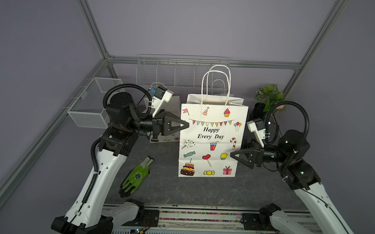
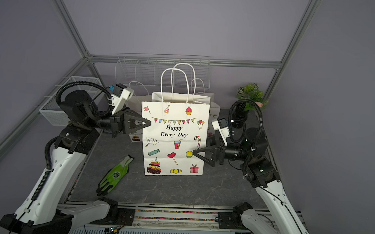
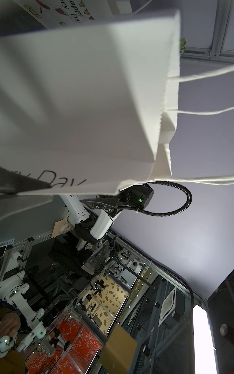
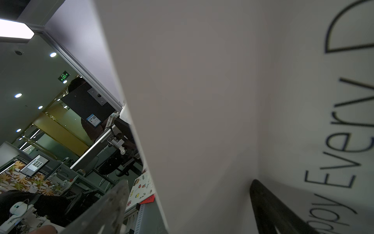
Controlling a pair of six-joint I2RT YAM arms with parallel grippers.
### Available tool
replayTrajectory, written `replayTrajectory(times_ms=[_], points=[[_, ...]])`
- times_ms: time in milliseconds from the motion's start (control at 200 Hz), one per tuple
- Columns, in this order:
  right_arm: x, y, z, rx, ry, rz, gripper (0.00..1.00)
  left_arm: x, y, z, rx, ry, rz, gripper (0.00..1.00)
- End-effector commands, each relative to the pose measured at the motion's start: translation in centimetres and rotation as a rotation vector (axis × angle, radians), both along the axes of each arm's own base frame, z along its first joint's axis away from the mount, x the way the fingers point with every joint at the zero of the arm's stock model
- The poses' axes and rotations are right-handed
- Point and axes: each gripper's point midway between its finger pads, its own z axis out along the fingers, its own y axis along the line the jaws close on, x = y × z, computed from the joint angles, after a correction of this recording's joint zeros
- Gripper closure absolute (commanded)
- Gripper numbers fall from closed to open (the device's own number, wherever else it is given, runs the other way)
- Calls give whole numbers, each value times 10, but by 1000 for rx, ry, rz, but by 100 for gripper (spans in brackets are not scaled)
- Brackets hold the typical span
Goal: Put away the paper bag
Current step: Press the paper bag.
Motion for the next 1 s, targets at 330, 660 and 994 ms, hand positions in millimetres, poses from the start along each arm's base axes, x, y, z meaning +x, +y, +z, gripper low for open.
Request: replayTrajectory(times_ms=[330,660,994], points=[[12,-2,26,-37,-84,-92,16,5,0,-16,13,-1,4,100],[20,4,36,-59,-103,-106,43,7,0,-24,18,12,26,100],[22,9,34,-82,-108,-113,86,13,-1,-28,26,19,52,100]])
